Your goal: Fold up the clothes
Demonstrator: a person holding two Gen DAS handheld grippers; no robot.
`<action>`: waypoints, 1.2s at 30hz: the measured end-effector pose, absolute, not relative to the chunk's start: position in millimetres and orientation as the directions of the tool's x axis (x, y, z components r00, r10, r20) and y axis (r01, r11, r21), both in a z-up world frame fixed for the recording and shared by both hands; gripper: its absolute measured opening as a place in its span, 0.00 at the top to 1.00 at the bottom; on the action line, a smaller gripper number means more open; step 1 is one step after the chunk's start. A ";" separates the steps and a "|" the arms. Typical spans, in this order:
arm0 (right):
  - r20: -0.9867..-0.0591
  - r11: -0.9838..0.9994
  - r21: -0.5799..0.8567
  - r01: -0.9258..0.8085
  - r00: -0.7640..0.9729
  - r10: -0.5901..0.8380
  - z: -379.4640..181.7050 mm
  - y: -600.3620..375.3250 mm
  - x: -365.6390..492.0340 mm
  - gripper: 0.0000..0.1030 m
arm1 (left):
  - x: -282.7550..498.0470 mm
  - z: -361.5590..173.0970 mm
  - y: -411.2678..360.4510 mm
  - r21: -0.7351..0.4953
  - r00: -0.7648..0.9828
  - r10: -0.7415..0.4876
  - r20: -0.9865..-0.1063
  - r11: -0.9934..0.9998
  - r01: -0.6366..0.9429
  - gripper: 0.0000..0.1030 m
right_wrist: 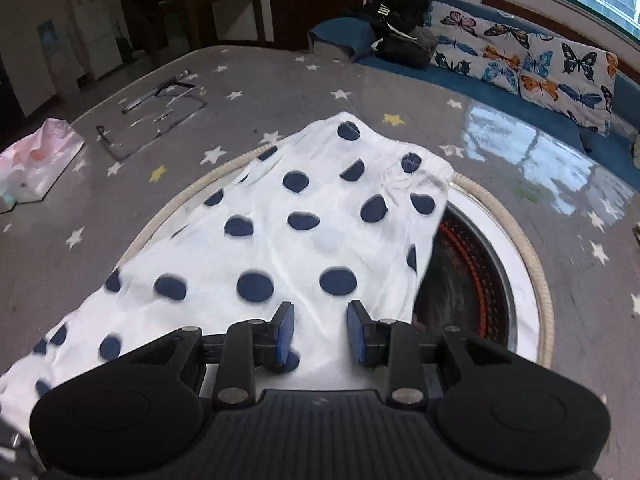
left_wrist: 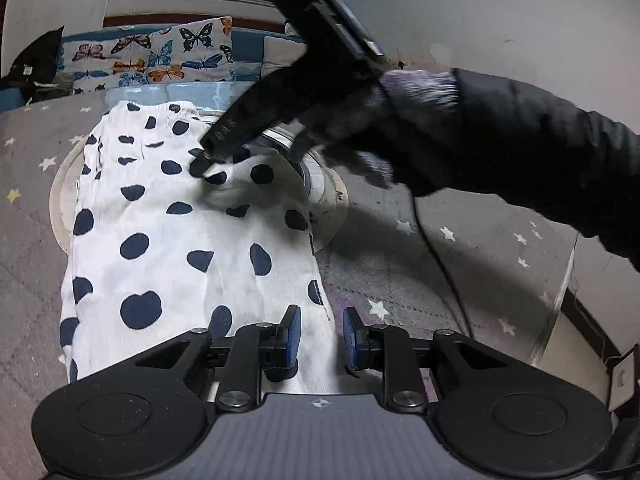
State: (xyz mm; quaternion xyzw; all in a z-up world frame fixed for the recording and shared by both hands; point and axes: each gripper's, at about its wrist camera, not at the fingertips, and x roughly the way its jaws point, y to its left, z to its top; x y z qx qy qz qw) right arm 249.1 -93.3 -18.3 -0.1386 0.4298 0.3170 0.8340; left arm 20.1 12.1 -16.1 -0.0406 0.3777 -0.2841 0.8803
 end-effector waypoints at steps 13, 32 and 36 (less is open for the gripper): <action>-0.810 0.763 0.021 -0.646 0.437 0.392 -21.3 -41.9 320.7 0.64 | 20.2 -18.6 19.2 -0.354 0.535 -0.576 -0.618 0.812 0.464 0.75; -0.796 0.741 -0.013 -0.672 0.455 0.399 -20.3 7.9 352.7 0.65 | 21.5 -20.7 20.1 -0.380 0.533 -0.591 -0.606 0.803 0.459 0.75; -0.793 0.746 -0.013 -0.666 0.462 0.397 -10.8 4.8 350.2 0.64 | 21.3 -19.8 18.9 -0.374 0.534 -0.589 -0.607 0.804 0.462 0.74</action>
